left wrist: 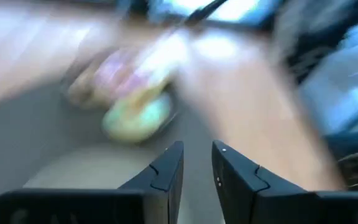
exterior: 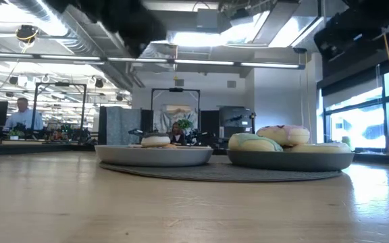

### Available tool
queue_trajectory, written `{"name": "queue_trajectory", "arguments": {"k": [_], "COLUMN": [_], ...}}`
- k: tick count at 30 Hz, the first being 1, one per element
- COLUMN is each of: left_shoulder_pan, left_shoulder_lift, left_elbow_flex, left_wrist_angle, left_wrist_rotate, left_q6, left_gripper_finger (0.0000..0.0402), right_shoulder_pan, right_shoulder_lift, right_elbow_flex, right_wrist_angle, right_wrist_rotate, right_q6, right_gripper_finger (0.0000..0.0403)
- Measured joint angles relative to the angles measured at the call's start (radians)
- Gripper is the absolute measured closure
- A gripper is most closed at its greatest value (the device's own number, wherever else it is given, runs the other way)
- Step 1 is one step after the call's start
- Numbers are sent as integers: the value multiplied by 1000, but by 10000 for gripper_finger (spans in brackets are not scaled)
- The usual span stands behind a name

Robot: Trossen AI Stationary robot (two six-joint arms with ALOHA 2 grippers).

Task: Pick & Place donuts
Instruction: Return to Home Position

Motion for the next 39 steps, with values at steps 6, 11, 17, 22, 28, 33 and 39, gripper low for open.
{"name": "queue_trajectory", "arguments": {"k": [6,11,17,22,28,33,39], "left_shoulder_pan": [29,39,78,133,204,249,299], "left_shoulder_lift": [-201,-404,-636,-746,-830,-901,-957], "left_elbow_flex": [-224,-402,-600,-717,-779,-795,-795], "left_wrist_angle": [232,377,482,586,582,549,517], "left_wrist_rotate": [17,4,4,7,83,169,188], "left_q6": [-7,-12,-12,-12,-43,-65,-50], "left_gripper_finger": [325,322,320,324,321,321,324], "right_shoulder_pan": [-2,-30,-67,-89,-107,-108,-108], "right_shoulder_lift": [-223,-442,-655,-705,-705,-705,-705], "right_elbow_flex": [-187,-248,-249,-250,-247,-245,-269], "right_wrist_angle": [142,103,-25,-80,-135,-142,-105], "right_wrist_rotate": [62,149,157,158,207,209,211], "right_q6": [30,30,-22,-28,-47,-46,-18], "right_gripper_finger": [261,261,261,261,261,261,261]}}
